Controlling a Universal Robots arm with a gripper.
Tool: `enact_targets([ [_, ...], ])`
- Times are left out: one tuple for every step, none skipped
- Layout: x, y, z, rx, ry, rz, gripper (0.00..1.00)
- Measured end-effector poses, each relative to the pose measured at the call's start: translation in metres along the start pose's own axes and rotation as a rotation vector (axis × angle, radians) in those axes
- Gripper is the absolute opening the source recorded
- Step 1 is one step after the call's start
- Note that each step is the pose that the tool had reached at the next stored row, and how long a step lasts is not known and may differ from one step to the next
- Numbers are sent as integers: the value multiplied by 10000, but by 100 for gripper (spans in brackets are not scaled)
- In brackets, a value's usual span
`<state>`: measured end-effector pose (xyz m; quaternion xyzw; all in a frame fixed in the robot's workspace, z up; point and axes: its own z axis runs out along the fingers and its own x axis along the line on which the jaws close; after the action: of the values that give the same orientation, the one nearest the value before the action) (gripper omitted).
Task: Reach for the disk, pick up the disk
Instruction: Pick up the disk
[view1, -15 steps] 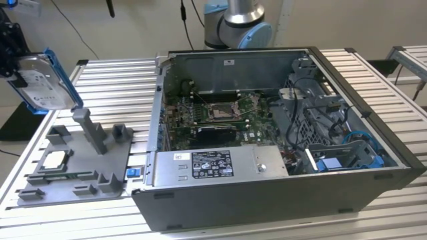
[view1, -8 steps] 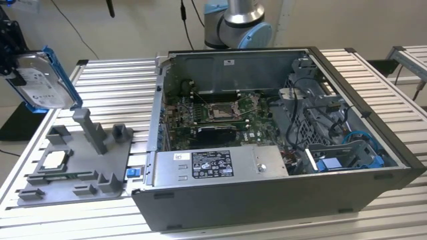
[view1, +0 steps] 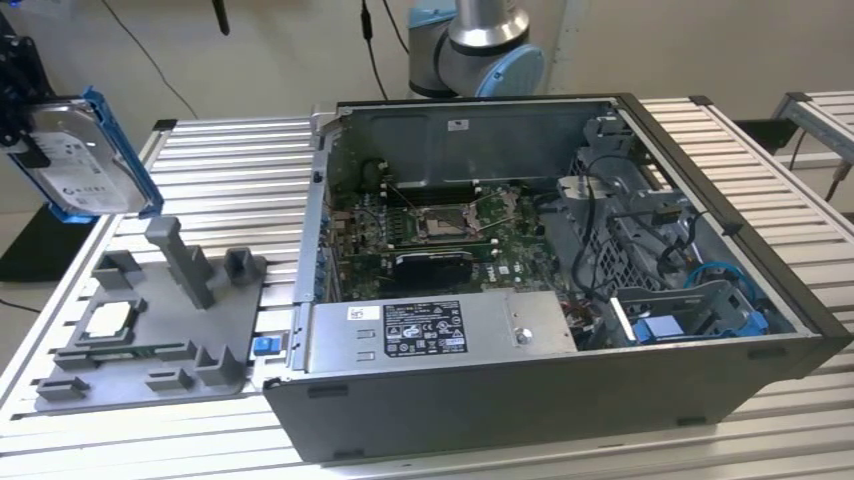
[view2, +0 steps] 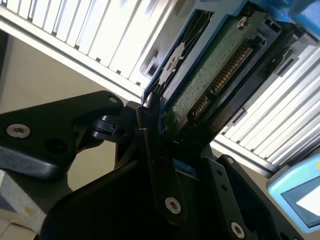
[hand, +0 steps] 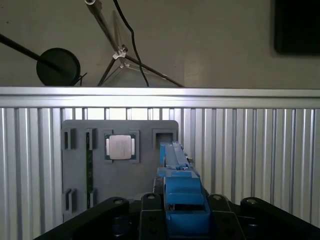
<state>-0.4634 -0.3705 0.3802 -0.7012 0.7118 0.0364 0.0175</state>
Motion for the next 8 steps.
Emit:
enact_targets([
  [-1,0,-11,-2,1,0,0],
  [-2,0,-22,-1,1,0,0],
  [-2,1,-33,0,0,0,0],
  [-3,1,-45,-1,0,0,0],
  [-4,1,-58,-1,0,0,0],
  [-5,2,-69,0,0,0,0],
  [-6,2,-81,0,0,0,0],
  [-7,3,-95,-1,1,0,0],
])
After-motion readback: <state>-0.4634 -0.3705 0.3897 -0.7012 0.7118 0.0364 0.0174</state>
